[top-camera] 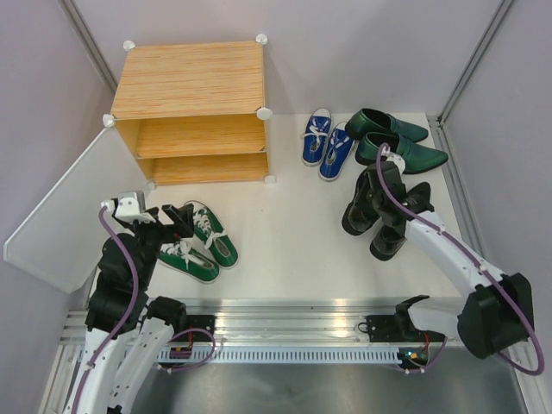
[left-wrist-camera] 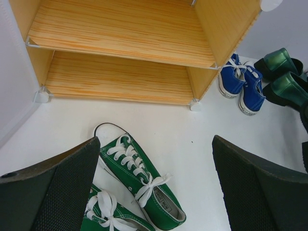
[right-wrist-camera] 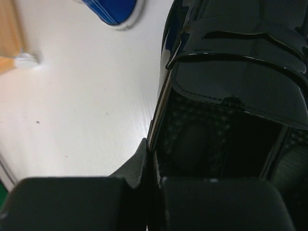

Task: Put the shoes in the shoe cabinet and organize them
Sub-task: Pick up the shoe from the center of the board, then place the shoe at the center of the board.

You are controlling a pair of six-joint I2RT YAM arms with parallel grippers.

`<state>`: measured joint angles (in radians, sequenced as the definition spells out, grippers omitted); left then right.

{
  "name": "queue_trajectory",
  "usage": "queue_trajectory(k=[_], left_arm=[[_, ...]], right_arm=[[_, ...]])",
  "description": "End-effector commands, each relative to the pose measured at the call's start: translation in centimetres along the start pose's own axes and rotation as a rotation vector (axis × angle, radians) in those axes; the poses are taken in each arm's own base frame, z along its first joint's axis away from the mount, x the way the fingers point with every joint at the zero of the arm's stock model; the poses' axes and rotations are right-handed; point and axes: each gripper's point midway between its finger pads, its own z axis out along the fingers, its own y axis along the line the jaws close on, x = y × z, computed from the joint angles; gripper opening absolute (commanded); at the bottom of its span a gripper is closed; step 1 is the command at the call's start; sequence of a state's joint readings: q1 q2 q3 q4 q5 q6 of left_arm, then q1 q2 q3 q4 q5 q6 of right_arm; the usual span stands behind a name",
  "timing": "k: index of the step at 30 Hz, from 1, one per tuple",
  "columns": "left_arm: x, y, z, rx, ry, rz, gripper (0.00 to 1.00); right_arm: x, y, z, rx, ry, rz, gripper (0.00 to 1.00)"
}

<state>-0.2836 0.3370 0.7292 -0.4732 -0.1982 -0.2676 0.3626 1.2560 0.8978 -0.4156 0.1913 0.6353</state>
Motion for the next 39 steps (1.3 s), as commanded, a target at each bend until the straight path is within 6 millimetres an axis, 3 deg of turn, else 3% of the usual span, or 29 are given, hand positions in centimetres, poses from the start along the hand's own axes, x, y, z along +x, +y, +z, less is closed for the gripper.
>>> queue_trajectory(k=[1,5,9,10,12,13,15,16,18,19,24,29,30,32,33,34,37,39], left_arm=[[-0.4,-0.5,0.0,0.03,-0.021,0.005,1.0],[-0.4,-0.4,0.0,0.023,-0.025,0.004,1.0],[-0.6,-0.2,-0.1,0.014,-0.032,0.003,1.0],[-0.7,0.0,-0.2,0.003,-0.038,0.002,1.0],[-1.0,0.2,-0.4,-0.008,-0.052,-0.002,1.0],[-1.1,0.5,-0.4,-0.022,-0.057,-0.002,1.0],[-1.2,0.7,-0.5,-0.035,-0.067,-0.004,1.0],[-1.3,1.0,-0.6,-0.047,-0.071,-0.006,1.0],[-1.4,1.1,-0.6,-0.055,-0.077,-0.009,1.0],[-1.3,1.1,-0.6,-0.057,-0.074,-0.007,1.0],[-1.0,1.1,-0.3,-0.055,-0.058,-0.003,1.0],[-0.8,0.9,-0.1,-0.048,-0.045,0.0,0.99],[-0.8,0.8,0.0,-0.047,-0.043,0.0,1.0],[-0.7,0.9,0.0,-0.05,-0.043,0.002,1.0],[-0.6,0.9,0.0,-0.05,-0.041,0.002,1.0],[-0.6,1.0,0.0,-0.052,-0.04,0.003,1.0],[-0.6,0.9,0.0,-0.05,-0.041,0.004,1.0],[-0.6,0.9,0.1,-0.048,-0.038,0.005,1.0]], right_arm=[[-5.3,2.6,-4.0,-0.12,-0.19,0.011,0.01],[-5.5,5.8,-7.7,-0.322,-0.231,-0.062,0.01],[-3.0,10.2,-10.4,-0.504,-0.204,-0.236,0.01],[-0.7,12.4,-11.4,-0.595,-0.153,-0.3,0.01],[1.4,14.5,-12.3,-0.677,-0.119,-0.373,0.01],[4.2,16.3,-12.9,-0.735,-0.066,-0.437,0.01],[6.3,18.2,-13.5,-0.77,-0.055,-0.515,0.01],[9.4,19.5,-13.6,-0.791,-0.002,-0.578,0.01],[10.2,20.7,-13.0,-0.739,-0.019,-0.595,0.01],[12.0,21.0,-11.8,-0.705,0.025,-0.596,0.01],[13.3,21.0,-7.7,-0.547,0.059,-0.513,0.01],[13.5,23.0,-6.3,-0.514,0.081,-0.43,0.01],[14.2,23.2,-5.8,-0.506,0.1,-0.429,0.03],[14.3,23.9,-5.6,-0.507,0.116,-0.403,0.23],[14.9,24.0,-5.3,-0.509,0.135,-0.408,0.36],[14.8,24.2,-5.3,-0.509,0.136,-0.405,0.57],[14.4,23.9,-5.5,-0.495,0.125,-0.406,0.68],[13.5,23.5,-6.2,-0.489,0.103,-0.407,0.7]])
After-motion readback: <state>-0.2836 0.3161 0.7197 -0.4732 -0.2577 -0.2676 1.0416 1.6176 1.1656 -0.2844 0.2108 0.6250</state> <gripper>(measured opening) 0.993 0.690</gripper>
